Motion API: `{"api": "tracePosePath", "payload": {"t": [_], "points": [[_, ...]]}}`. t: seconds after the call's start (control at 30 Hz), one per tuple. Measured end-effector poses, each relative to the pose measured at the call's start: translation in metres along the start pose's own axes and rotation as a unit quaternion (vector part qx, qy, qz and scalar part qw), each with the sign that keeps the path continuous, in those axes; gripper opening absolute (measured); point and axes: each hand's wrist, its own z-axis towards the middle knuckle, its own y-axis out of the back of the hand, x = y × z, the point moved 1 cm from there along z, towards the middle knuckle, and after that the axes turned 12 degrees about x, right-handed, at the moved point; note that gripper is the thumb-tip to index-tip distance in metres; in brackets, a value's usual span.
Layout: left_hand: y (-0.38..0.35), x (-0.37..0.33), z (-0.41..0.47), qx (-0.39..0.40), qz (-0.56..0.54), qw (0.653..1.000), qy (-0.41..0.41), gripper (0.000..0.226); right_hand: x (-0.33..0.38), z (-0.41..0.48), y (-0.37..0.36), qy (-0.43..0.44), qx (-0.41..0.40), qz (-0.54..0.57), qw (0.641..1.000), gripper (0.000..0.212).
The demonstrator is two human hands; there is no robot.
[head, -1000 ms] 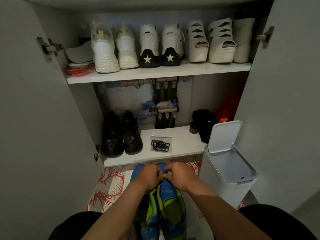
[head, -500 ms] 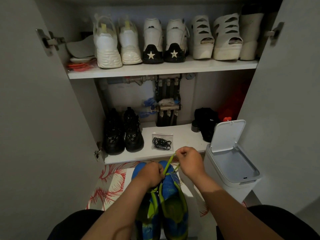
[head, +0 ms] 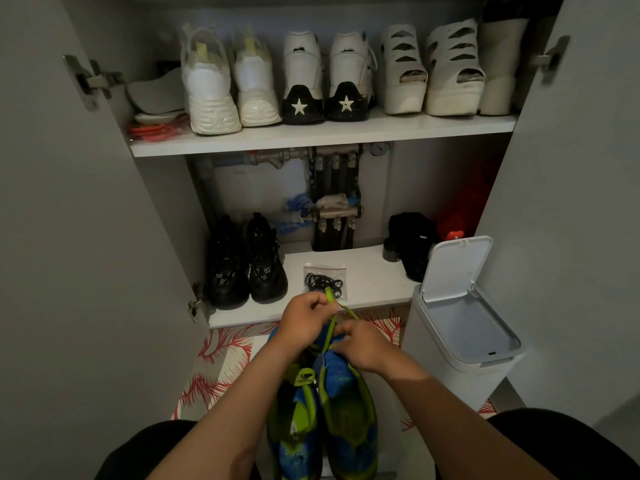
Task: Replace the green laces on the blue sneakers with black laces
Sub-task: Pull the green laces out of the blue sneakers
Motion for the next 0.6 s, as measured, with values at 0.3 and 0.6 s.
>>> {"api": "tracePosePath", "payload": {"t": [0.3, 0.6], "points": [[-0.002, 0.004, 0.000, 0.013, -0.001, 1.000, 0.017, 0.015, 0.002, -0.002, 0.002, 0.010, -0.034, 0.041, 0.999, 0.028], [-0.005, 0.015, -0.011, 0.138, 0.227, 0.962, 0.067, 0.021, 0.015, -0.002, 0.020, 0.047, -0.208, 0.230, 0.949, 0.028]]}}
